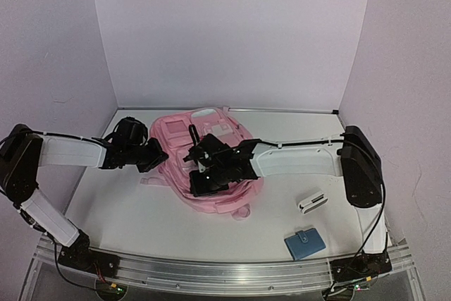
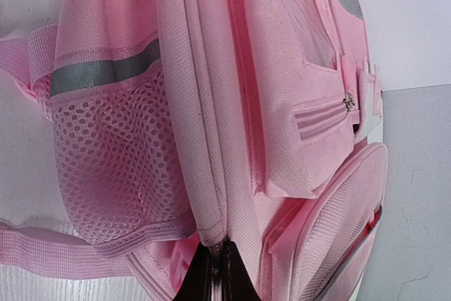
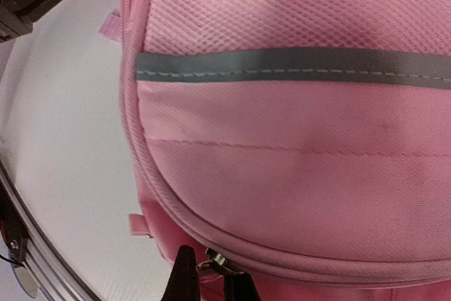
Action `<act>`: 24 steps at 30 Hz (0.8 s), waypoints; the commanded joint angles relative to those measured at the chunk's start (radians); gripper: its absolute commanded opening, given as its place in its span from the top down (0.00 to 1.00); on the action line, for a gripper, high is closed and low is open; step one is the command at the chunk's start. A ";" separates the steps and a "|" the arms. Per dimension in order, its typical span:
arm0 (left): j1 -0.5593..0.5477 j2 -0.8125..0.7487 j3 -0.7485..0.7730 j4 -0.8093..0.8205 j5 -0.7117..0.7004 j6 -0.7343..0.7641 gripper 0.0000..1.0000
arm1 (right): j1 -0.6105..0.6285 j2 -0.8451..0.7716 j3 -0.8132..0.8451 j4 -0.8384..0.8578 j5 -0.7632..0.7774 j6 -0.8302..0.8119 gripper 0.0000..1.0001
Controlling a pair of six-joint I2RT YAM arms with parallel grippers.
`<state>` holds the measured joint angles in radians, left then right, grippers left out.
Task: Pack the student bag
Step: Unzip the student bag at the center of the board.
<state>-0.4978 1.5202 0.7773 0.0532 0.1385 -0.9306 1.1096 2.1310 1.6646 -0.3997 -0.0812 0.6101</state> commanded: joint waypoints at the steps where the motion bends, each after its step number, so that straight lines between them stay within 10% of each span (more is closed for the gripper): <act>1: -0.030 -0.081 -0.028 0.041 -0.052 -0.020 1.00 | 0.026 0.045 0.104 0.081 -0.058 0.091 1.00; 24: -0.182 -0.221 -0.244 0.078 -0.133 -0.142 1.00 | -0.068 0.241 0.375 0.194 0.032 0.252 0.99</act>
<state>-0.6293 1.3231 0.5645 0.1278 -0.1258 -1.0485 1.1307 2.3339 1.9585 -0.4128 -0.0865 0.8400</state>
